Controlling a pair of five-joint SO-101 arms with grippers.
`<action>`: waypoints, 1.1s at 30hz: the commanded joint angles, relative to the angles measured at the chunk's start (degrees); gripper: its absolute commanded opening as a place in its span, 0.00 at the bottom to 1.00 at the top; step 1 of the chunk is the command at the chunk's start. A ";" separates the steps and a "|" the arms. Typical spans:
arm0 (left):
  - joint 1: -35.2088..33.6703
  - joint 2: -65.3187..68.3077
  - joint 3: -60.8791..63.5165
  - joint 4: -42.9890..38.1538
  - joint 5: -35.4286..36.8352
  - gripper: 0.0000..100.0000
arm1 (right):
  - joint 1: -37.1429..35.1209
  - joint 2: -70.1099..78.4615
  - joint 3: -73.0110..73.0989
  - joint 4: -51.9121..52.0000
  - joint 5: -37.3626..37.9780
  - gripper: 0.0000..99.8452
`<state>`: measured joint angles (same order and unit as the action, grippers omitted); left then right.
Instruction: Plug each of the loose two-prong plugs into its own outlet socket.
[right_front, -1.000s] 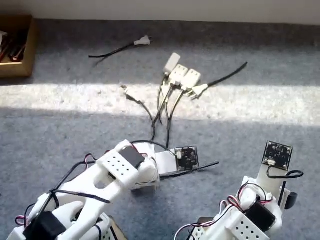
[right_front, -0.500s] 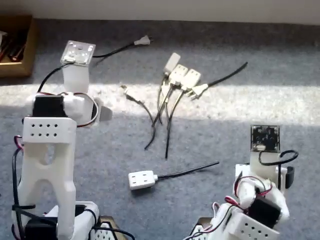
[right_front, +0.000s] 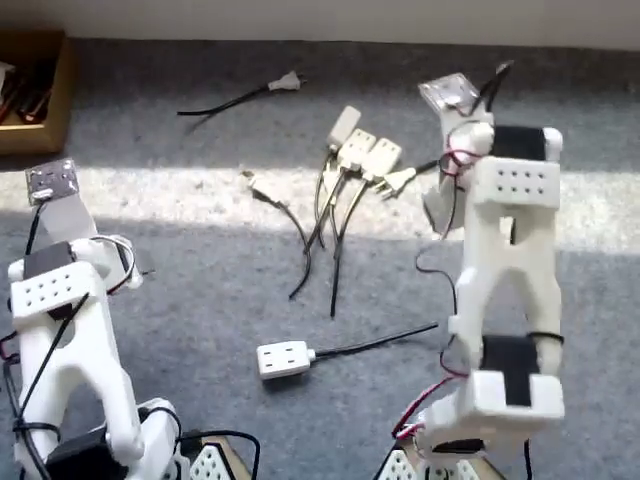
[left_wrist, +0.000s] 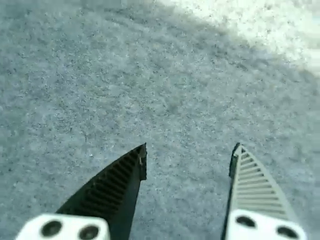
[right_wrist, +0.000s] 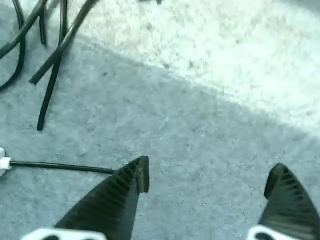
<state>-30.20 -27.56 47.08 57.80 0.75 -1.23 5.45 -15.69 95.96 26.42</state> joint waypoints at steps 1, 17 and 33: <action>-1.01 -0.40 3.03 -4.75 0.53 0.28 | -1.80 13.93 -22.11 0.66 -0.53 0.36; 1.80 0.04 5.14 -8.00 0.44 0.28 | -5.49 45.67 -58.59 5.14 -17.05 0.36; 2.07 0.13 5.23 -8.18 0.44 0.28 | -8.75 15.96 -17.63 4.88 -18.46 0.35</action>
<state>-29.23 -27.47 52.44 50.59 0.84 -9.58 33.41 -45.14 98.77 5.23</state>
